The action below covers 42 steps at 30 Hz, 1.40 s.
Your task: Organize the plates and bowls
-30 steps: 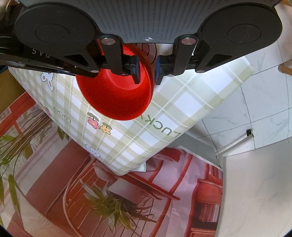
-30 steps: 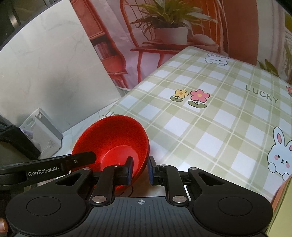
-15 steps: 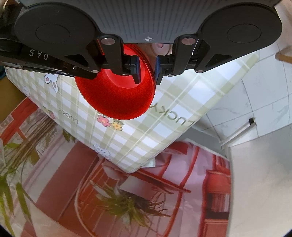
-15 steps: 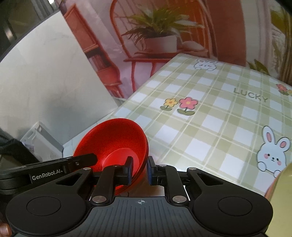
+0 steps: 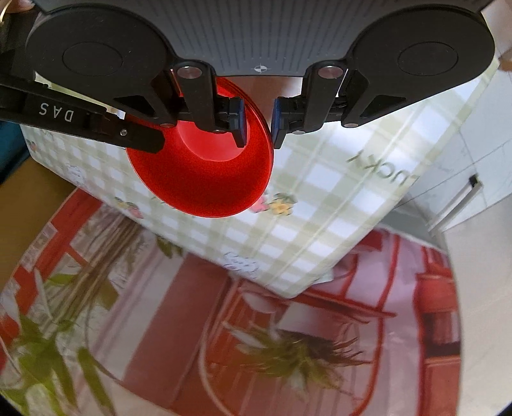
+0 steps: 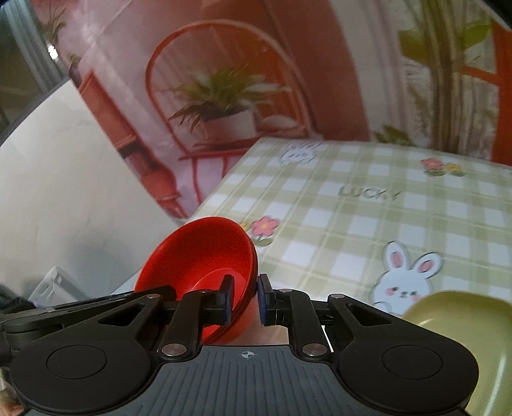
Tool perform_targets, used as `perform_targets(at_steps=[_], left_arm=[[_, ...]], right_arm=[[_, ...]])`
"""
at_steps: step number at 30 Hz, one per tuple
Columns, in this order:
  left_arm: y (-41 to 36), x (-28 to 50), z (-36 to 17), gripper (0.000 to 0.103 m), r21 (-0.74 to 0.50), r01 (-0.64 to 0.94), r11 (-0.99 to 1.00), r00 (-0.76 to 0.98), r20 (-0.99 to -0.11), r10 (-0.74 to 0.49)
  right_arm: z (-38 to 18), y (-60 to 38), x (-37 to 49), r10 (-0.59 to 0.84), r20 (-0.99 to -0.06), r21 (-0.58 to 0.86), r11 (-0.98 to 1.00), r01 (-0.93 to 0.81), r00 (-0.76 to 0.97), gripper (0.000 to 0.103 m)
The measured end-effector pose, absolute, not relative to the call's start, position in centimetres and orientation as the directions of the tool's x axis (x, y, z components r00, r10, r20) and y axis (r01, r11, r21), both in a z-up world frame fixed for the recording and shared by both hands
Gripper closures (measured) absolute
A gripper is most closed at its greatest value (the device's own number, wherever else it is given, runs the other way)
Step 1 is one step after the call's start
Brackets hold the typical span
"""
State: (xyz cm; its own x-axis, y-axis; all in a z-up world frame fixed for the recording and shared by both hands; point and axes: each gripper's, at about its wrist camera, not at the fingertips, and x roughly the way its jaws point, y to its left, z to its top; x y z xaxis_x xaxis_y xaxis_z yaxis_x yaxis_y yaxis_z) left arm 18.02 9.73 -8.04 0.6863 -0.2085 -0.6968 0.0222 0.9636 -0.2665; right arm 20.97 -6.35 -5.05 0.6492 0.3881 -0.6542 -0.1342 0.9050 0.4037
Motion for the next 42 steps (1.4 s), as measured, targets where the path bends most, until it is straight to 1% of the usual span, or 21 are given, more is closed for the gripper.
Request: perform_targets(at_steps=[8,21,32,42], left_arm=[[4.9,19.1,-6.7,0.086,-0.267,0.119,0.956,0.684,-0.676,-0.274],[-1.9,20.0,-6.4,0.086,-0.27,0.246,0.931,0.644,-0.672,-0.365],[-5.0,19.1,-7.2,0.085,-0.271,0.314,0.91,0.598,-0.688,-0.412],[-5.9,18.5,-8.3,0.085,-0.274,0.333,0.902,0.567,-0.707,-0.423]], right_arm=[[-4.5,-11.8,20.5,0.33,-0.633,0.424,0.905,-0.043,0.7,0.088],[-4.6,-19.1,18.7,0.246,-0.621,0.443,0.893,0.075,0.744,0.088],[-5.5,-22.7,16.4,0.205,-0.63,0.447,0.885,0.134,0.749,0.088],[-6.8,-23.5,14.8,0.19,-0.649,0.442,0.882,0.162,0.737,0.088]])
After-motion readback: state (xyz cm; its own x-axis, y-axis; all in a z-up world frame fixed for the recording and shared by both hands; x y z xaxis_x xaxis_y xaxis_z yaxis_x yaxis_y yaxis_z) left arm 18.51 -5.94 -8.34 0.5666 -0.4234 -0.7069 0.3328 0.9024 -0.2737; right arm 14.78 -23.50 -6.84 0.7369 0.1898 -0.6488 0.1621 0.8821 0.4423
